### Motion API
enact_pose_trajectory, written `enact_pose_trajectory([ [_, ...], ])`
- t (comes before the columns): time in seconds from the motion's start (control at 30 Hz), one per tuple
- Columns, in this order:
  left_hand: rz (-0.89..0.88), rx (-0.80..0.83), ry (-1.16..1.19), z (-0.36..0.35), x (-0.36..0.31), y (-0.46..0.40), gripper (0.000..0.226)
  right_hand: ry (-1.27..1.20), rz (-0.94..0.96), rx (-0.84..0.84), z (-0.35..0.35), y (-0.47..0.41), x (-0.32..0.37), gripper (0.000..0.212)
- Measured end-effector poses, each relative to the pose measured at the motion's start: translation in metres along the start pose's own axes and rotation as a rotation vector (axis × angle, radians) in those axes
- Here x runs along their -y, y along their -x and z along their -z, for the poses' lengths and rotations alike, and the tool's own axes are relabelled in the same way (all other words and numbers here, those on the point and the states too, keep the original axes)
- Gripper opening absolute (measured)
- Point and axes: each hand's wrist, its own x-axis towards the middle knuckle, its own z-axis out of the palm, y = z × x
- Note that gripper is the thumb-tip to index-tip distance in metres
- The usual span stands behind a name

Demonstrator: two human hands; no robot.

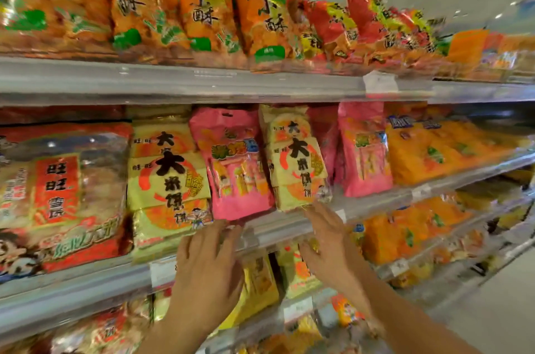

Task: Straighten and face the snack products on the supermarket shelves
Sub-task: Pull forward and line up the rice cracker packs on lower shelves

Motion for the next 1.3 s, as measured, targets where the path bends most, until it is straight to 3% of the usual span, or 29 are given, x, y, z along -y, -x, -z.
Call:
enact_pose_trajectory([
  [0.23, 0.036, -0.088, -0.040, -0.004, 0.000, -0.003, 0.044, 0.127, 0.044, -0.030, -0.019, -0.009, -0.030, 0.059],
  [0.4, 0.167, -0.108, 0.193, 0.016, 0.000, -0.027, 0.041, 0.109, 0.070, -0.059, -0.011, -0.014, -0.036, 0.045],
  [0.5, 0.341, -0.082, 0.253, 0.021, 0.003, -0.053, 0.060, -0.047, 0.043, -0.156, 0.007, -0.026, -0.037, 0.034],
  [0.57, 0.416, -0.041, 0.218, 0.019, 0.004, -0.067, 0.078, -0.165, -0.027, -0.197, 0.017, -0.041, -0.038, 0.039],
  [0.7, 0.523, 0.060, 0.114, 0.015, 0.002, -0.086, 0.099, -0.390, -0.246, -0.117, 0.029, -0.076, -0.043, 0.062],
  [0.8, 0.588, 0.107, 0.103, 0.012, -0.001, -0.099, 0.103, -0.517, -0.275, -0.098, 0.029, -0.094, -0.050, 0.058],
  [0.9, 0.661, 0.086, 0.129, 0.009, -0.005, -0.105, 0.093, -0.595, -0.337, -0.054, 0.026, -0.113, -0.059, 0.061],
  [1.1, 0.690, -0.079, 0.166, 0.002, -0.022, -0.103, 0.067, -0.508, -0.208, 0.084, 0.027, -0.126, -0.079, 0.024],
  [1.3, 0.713, -0.245, 0.335, 0.008, -0.040, -0.104, 0.046, -0.429, -0.107, 0.070, 0.025, -0.131, -0.088, 0.040],
])
